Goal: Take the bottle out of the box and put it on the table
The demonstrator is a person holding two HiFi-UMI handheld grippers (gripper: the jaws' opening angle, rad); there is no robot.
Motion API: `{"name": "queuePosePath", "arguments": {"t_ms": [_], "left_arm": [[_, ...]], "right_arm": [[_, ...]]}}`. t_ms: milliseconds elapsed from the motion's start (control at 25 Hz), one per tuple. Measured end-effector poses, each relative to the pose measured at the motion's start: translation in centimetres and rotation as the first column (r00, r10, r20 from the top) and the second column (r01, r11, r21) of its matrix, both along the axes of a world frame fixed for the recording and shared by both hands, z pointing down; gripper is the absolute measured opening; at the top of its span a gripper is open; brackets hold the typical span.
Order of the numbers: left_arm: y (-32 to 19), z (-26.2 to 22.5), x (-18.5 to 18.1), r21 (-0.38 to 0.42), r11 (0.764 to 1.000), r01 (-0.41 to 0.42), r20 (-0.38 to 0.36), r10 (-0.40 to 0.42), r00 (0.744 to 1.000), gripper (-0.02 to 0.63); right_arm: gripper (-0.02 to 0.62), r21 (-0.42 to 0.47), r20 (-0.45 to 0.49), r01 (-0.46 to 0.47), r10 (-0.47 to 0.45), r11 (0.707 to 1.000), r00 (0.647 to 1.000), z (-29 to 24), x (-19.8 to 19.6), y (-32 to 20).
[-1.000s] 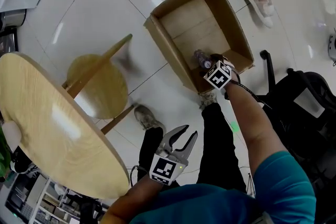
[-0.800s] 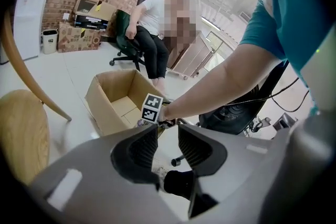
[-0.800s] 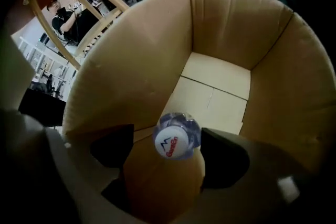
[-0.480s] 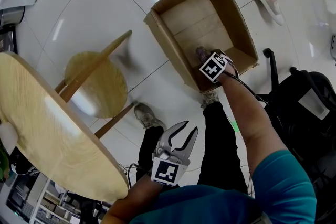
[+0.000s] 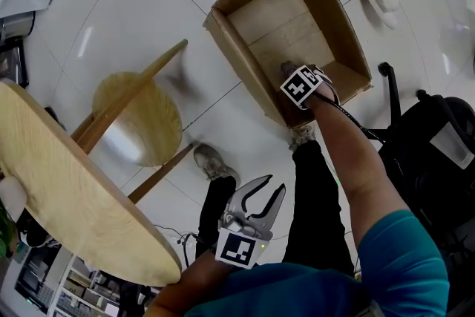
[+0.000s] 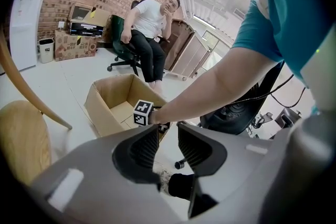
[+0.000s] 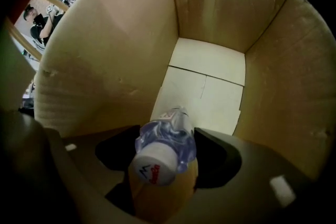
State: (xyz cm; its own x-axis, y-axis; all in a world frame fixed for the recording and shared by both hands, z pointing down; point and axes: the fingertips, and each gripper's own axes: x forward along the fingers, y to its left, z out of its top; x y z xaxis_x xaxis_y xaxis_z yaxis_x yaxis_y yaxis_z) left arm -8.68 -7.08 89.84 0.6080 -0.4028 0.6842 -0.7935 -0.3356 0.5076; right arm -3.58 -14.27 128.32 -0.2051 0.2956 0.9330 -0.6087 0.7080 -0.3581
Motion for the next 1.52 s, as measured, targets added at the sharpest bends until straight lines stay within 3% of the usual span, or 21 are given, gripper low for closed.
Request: {"name": "queuePosePath", "arguments": {"t_ms": [360,560,720,880,1080,1160,1200,1280,1360,1400,1440,1520], "left_arm": [[-0.4,-4.2,-0.2,0.063,0.998,0.016,-0.009,-0.016,1.000,0.100],[-2.0,-10.7,-0.7,0.131,0.991,0.018,0.003,-0.018,1.000,0.100],[0.1,-17.5,1.5,0.224,0.974,0.023,0.016,-0.027,0.999,0.100],[2.5,-21.6,5.0,0.372,0.927,0.043,0.044,-0.064,0.997,0.100],[3.0,-29.4,8.4,0.573,0.820,-0.012,0.142,-0.084,0.986,0.100],[3.8,-35.9,8.2,0.658,0.750,-0.065,0.208,-0.098,0.973,0.100],[4.5,-40.7,7.2,0.677,0.733,-0.064,0.221,-0.120,0.968,0.100],[6.6,-52.0,4.1,0.676,0.737,-0.014,0.212,-0.176,0.961,0.100],[8.6,-60.1,1.3,0.669,0.741,0.053,0.201,-0.249,0.947,0.100],[9.3,-62.3,0.4,0.674,0.734,0.084,0.203,-0.293,0.934,0.100],[10.0,-63.7,-0.4,0.684,0.721,0.112,0.206,-0.339,0.918,0.100],[11.8,-65.4,-2.0,0.702,0.691,0.170,0.201,-0.422,0.884,0.100]], "right_arm": [[0.310,0.050,0.042,0.037,-0.039,0.998,0.998,-6.1,0.2,-0.8],[0.310,0.119,0.084,0.118,-0.128,0.986,0.988,-14.0,-0.4,-2.9],[0.310,0.128,0.072,0.185,-0.195,0.974,0.978,-20.1,1.3,-0.1],[0.310,0.219,0.060,0.307,-0.327,0.926,0.943,-23.9,3.8,0.5],[0.310,0.283,0.051,0.411,-0.441,0.867,0.896,-31.7,6.8,0.0],[0.310,0.290,0.054,0.442,-0.475,0.849,0.878,-38.7,7.1,0.8],[0.310,0.265,0.072,0.448,-0.481,0.854,0.874,-44.1,6.7,2.0],[0.310,0.125,0.139,0.438,-0.453,0.890,0.881,-56.8,5.2,7.1],[0.310,0.001,0.182,0.444,-0.436,0.896,0.881,-67.3,4.2,11.5],[0.310,-0.006,0.199,0.470,-0.459,0.883,0.866,-70.7,3.7,12.5],[0.310,0.058,0.199,0.514,-0.515,0.856,0.834,-72.9,3.0,12.1],[0.310,0.263,0.160,0.604,-0.652,0.752,0.742,-75.3,1.2,9.7]]}}
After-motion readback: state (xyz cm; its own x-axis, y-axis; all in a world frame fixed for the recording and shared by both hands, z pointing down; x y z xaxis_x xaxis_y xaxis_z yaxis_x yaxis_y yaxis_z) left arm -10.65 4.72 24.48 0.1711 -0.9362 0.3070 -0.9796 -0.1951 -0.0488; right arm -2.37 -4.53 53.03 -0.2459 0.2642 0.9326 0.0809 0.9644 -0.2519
